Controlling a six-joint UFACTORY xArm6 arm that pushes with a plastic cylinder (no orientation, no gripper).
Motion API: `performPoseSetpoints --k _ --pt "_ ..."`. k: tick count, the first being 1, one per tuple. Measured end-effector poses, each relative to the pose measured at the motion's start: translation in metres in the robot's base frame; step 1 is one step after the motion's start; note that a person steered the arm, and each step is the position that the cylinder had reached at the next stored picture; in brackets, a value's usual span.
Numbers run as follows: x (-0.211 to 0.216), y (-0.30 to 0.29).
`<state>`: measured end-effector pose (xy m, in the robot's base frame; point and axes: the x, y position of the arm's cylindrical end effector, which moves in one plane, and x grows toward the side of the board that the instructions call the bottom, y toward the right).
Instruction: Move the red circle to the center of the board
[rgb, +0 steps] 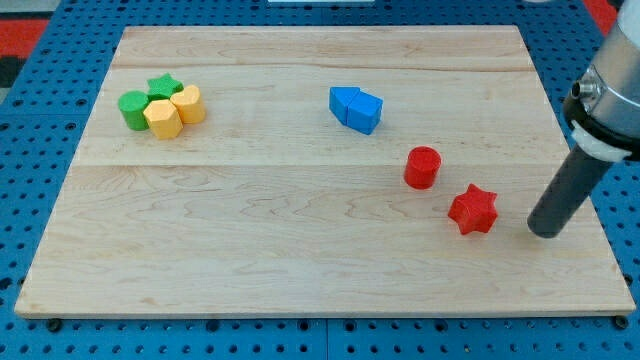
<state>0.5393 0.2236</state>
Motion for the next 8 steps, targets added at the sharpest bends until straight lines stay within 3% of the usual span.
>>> performPoseSetpoints --k 2,4,8 --pt "-0.037 -0.049" --pt "-0.082 -0.06" --pt "-0.086 -0.186"
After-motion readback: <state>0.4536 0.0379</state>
